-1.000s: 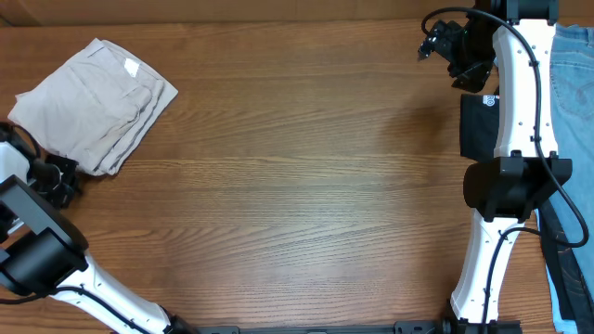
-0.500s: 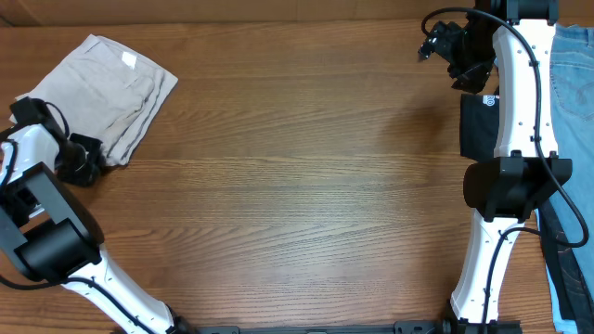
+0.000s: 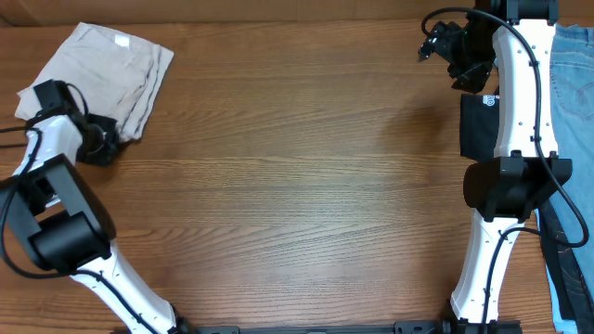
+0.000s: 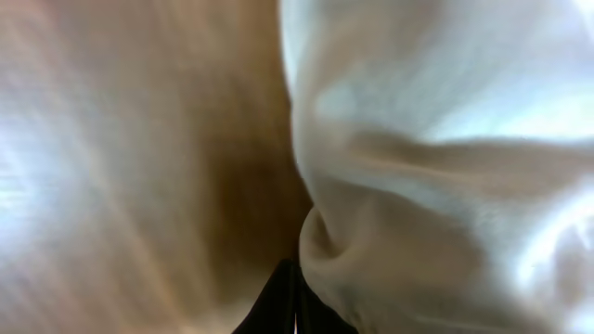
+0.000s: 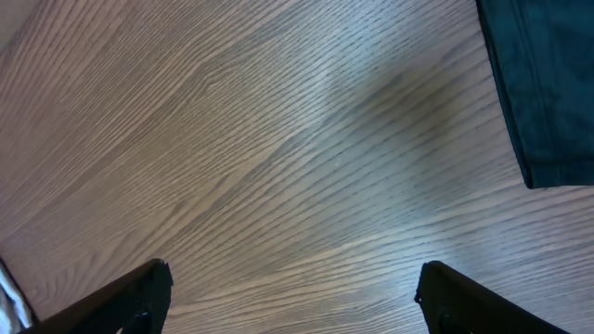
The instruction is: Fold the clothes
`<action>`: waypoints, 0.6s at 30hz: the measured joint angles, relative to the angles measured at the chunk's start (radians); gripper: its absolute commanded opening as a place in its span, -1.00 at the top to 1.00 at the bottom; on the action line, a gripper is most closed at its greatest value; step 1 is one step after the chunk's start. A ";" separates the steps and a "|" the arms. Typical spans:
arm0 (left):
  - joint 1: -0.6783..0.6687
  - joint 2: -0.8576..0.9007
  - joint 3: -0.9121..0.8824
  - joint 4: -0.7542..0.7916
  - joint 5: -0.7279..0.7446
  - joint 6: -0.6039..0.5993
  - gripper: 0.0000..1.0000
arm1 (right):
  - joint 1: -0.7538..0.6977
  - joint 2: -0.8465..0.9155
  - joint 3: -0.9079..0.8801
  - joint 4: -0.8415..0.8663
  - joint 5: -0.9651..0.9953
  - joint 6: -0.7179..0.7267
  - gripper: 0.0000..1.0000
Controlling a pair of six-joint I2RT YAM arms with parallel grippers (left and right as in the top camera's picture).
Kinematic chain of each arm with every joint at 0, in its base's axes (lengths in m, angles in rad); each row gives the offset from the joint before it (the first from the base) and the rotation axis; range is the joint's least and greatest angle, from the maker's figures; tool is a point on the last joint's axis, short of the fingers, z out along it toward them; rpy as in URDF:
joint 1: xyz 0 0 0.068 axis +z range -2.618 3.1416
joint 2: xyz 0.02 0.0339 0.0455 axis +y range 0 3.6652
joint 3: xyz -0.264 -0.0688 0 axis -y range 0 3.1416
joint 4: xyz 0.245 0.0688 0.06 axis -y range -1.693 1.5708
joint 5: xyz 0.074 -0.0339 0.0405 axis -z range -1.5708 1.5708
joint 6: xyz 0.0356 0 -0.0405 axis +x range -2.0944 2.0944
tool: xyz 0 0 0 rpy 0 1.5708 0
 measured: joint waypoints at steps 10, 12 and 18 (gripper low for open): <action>-0.040 0.031 0.005 0.118 0.055 -0.043 0.92 | 0.012 0.000 0.000 0.000 0.000 0.000 -0.79; -0.040 0.034 0.005 0.128 0.064 -0.050 0.92 | 0.019 0.000 0.000 0.000 0.000 0.000 -0.79; -0.040 0.041 0.005 0.160 0.083 -0.057 0.92 | 0.029 0.000 0.000 0.000 0.000 0.000 -0.79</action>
